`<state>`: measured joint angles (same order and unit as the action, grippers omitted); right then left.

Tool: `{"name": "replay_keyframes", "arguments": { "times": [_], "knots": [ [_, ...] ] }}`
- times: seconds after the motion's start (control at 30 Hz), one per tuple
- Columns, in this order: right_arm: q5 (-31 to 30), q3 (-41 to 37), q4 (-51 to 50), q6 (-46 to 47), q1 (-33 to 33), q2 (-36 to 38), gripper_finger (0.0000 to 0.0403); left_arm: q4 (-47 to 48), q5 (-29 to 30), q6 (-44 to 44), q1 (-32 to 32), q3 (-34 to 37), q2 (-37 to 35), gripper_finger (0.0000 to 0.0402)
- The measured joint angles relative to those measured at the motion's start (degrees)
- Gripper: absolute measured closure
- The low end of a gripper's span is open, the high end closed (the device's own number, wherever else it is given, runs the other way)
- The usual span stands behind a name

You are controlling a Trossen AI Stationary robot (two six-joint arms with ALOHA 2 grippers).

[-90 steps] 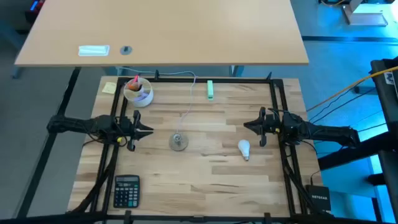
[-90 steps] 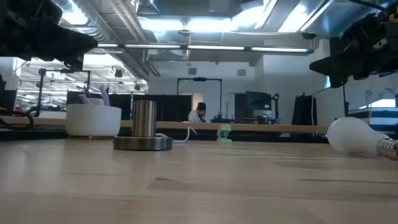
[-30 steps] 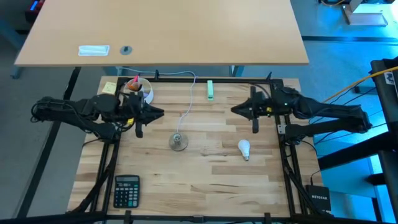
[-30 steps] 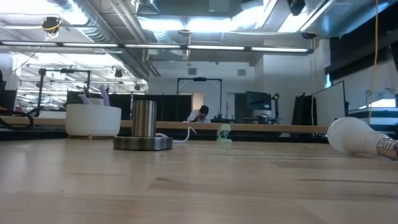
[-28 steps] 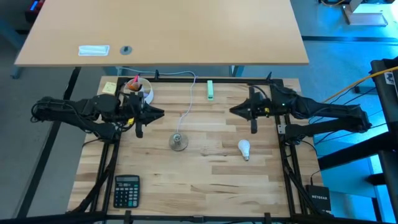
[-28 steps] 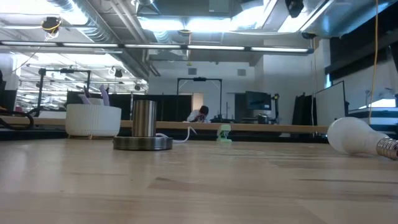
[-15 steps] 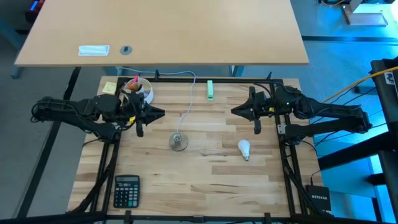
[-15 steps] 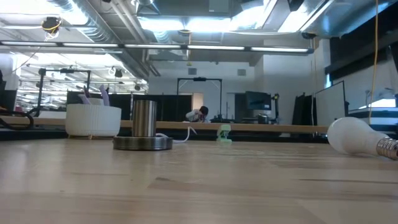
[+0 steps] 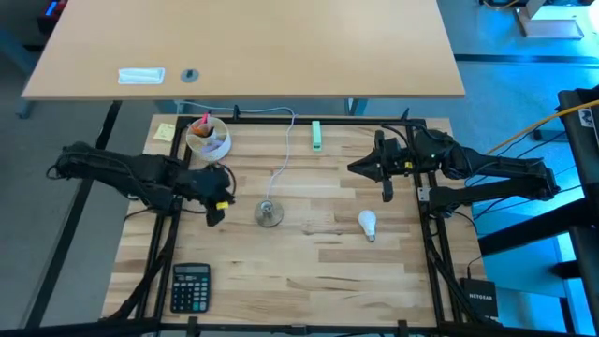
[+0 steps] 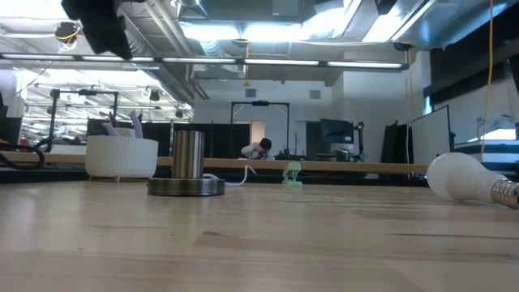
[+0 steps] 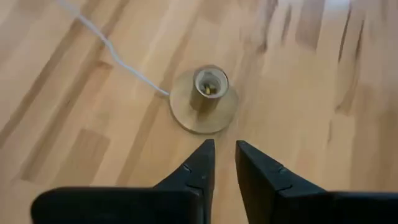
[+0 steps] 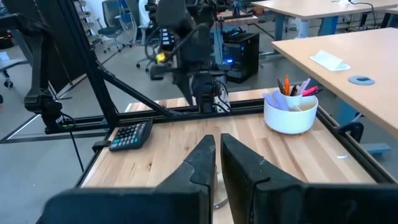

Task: Screw lightbulb
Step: Prepare the lamp to insert the lightbulb

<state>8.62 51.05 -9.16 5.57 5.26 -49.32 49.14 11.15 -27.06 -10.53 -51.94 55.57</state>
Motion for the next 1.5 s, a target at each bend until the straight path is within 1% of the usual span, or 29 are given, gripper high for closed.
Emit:
{"name": "replay_keyframes", "arguments": {
  "times": [0.1, 0.3, 0.37, 0.43, 0.53, 0.63, 0.83, 0.93, 1.03, 1.17, 1.3, 1.5],
  "knots": [
    [0.0, 0.0, 0.0, 0.0, 0.0, 0.0, 0.0373, -2.3, 0.2, 3.2, 0.0, 0.0, 3.6, 0.0306],
    [0.0, 0.0, 0.0, 0.0, 0.0, 0.0, 0.0373, -5.0, 6.0, 6.5, 0.0, 0.0, 10.7, 0.0199],
    [0.0, 0.0, 0.0, 0.0, 0.0, 0.0, 0.0373, -7.3, 5.9, 7.9, 0.0, 0.7, 12.7, 0.0166],
    [0.0, 0.0, 0.0, 0.0, 0.0, 0.0, 0.0373, -10.7, 4.3, 7.6, 0.0, 3.0, 13.8, 0.0139],
    [0.0, 0.0, 0.0, 0.1, 0.0, 0.0, 0.0373, -18.4, 2.6, 4.0, 0.0, 8.0, 14.5, 0.0112],
    [0.0, 0.0, -0.1, 0.1, 0.0, 0.0, 0.0373, -25.6, 2.8, 0.7, 0.0, 13.8, 14.0, 0.0102],
    [0.0, 0.0, -2.7, 0.0, 0.0, 0.0, 0.0373, -41.7, 2.6, 2.4, -0.3, 23.8, 13.8, 0.0100],
    [0.0, 0.0, -3.3, 0.1, 0.0, 0.0, 0.0373, -47.9, 2.6, 1.4, 0.1, 27.0, 13.8, 0.0100],
    [0.0, 0.0, -3.5, 0.1, 0.0, 0.0, 0.0373, -52.0, 3.5, 0.9, 0.1, 28.6, 14.2, 0.0100],
    [-0.4, 0.0, -3.7, 0.0, 0.0, 0.0, 0.0373, -57.2, 3.9, 3.7, 0.1, 29.2, 15.8, 0.0100],
    [-0.7, 0.0, -5.0, 0.0, 0.0, 0.0, 0.0373, -61.9, 3.9, 5.0, 0.4, 29.2, 19.3, 0.0100],
    [-0.9, 0.0, -4.9, 0.0, 0.0, 0.0, 0.0373, -68.9, 4.1, 3.9, 2.7, 29.2, 25.0, 0.0100]
  ]
}}
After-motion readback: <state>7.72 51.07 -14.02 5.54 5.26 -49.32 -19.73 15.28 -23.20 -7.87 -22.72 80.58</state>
